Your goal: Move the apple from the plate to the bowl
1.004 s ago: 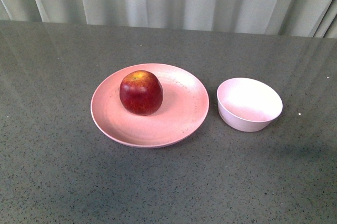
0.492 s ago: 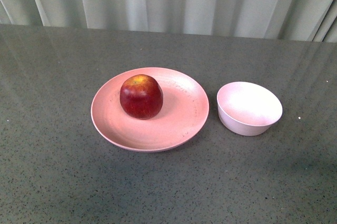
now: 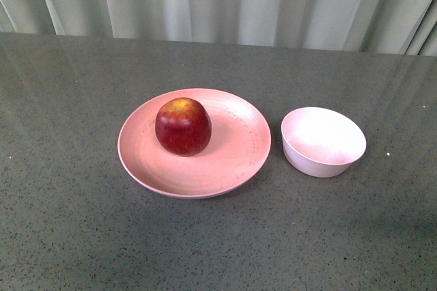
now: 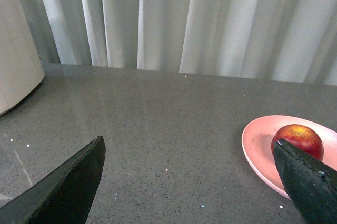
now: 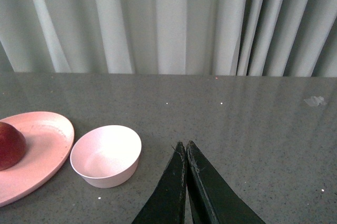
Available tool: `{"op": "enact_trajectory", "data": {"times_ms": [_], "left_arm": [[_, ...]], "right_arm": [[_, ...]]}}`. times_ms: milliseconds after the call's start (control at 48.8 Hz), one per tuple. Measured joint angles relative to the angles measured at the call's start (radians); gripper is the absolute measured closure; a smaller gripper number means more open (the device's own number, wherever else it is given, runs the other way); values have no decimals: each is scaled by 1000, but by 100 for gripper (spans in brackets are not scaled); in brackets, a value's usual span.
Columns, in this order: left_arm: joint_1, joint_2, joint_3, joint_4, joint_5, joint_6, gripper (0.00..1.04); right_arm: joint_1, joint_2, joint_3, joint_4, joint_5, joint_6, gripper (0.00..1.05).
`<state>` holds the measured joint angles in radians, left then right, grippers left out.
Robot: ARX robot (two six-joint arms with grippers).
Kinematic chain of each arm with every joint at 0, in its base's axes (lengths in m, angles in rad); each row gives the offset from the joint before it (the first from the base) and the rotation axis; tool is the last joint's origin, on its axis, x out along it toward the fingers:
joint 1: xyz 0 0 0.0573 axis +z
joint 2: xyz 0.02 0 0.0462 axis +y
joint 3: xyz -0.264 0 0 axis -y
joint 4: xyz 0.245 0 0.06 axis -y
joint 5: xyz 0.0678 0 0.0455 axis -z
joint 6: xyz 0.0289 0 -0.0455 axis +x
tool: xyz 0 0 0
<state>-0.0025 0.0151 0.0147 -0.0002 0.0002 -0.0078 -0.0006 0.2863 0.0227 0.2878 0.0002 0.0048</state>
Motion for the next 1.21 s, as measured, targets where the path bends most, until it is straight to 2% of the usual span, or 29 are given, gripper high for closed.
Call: {"op": "enact_trajectory", "data": {"times_ms": [348,410,451,696,1086,1167,1188,1208], "left_arm": [[0,0,0,0,0,0,9],[0,0,0,0,0,0,9],[0,0,0,0,0,0,9],[0,0,0,0,0,0,9],[0,0,0,0,0,0,9],[0,0,0,0,0,0,9],[1,2,1,-2,7,-2,9],[16,22,13,-39,55,-15,9]], "right_arm": [[0,-109,0,-111,0,0,103],[0,-208,0,-243,-2,0,103],[0,-259,0,-277,0,0,103],[0,-279,0,-286,0,-1,102],[0,-280,0,-286,0,-2,47],[0,-280,0,-286,0,-2,31],[0,-280,0,-286,0,-2,30],[0,-280,0,-286,0,-2,26]]}}
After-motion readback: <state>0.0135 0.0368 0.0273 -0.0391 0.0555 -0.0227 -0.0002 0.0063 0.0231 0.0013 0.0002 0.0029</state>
